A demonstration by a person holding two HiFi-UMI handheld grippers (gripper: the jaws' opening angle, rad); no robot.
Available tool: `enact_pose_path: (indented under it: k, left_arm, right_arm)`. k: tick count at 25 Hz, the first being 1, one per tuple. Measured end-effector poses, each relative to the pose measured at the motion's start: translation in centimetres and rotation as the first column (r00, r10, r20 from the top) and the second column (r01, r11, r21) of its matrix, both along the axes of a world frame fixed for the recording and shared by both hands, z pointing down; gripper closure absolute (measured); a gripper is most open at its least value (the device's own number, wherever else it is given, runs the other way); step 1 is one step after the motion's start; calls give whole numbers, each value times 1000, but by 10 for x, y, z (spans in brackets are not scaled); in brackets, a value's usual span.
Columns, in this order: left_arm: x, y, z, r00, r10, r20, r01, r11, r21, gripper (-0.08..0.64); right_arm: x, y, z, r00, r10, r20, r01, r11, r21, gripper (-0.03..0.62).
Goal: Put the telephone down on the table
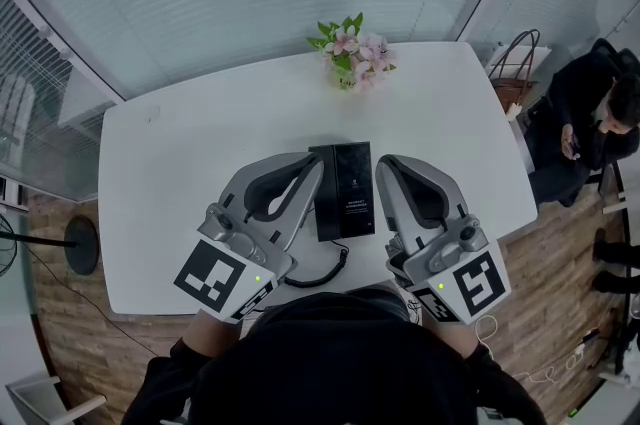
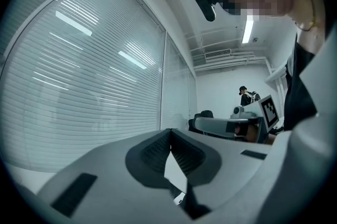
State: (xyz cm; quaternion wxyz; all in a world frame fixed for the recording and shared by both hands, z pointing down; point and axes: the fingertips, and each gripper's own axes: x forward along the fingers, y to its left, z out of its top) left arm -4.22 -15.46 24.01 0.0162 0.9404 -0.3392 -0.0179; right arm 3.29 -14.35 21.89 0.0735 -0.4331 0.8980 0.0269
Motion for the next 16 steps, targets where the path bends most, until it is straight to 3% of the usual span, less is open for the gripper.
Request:
enact_pose_path:
  k: [16]
  left_arm:
    - [4,2,-2,1000,1,0,-1,1000,7,546]
  right_arm:
    - [2,2,-2,1000,-1,8,1,1000,0,588]
